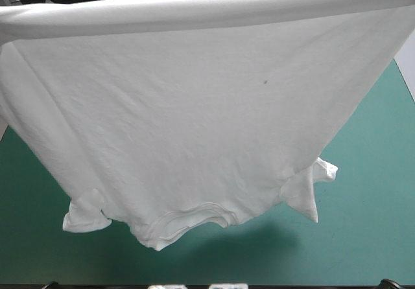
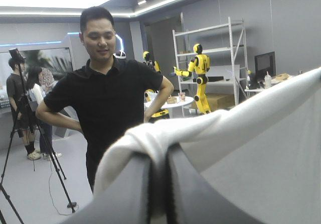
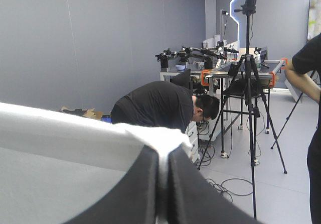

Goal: Fold the cloth

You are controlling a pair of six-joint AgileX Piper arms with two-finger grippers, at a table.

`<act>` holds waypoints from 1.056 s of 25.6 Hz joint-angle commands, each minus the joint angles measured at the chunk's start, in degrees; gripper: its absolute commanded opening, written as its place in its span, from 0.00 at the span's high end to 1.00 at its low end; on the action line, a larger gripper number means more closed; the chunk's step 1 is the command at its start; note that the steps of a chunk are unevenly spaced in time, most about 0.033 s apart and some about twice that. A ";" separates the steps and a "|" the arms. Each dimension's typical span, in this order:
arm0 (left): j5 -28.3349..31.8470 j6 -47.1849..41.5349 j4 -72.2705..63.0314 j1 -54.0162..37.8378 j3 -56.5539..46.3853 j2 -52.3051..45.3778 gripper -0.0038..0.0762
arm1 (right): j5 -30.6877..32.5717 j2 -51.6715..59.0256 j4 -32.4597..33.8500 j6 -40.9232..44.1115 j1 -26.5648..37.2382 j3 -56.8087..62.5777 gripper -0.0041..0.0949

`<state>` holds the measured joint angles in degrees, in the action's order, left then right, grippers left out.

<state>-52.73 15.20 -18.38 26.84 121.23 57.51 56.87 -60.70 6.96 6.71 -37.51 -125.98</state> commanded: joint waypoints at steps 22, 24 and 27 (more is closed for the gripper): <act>38.83 -14.76 19.88 -5.56 17.82 39.38 0.96 | -24.22 -35.55 15.86 8.15 21.42 -19.57 0.98; 38.83 -15.56 19.78 -6.46 24.74 43.34 0.96 | -27.51 -38.66 7.15 4.27 25.10 -22.75 0.98; 39.68 -15.56 16.45 -7.82 31.59 47.15 0.96 | -30.64 -40.52 -0.37 0.21 28.03 -23.51 0.98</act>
<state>-19.66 0.52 0.65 20.29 146.26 104.80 33.77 -102.06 13.31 11.51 -12.40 -146.97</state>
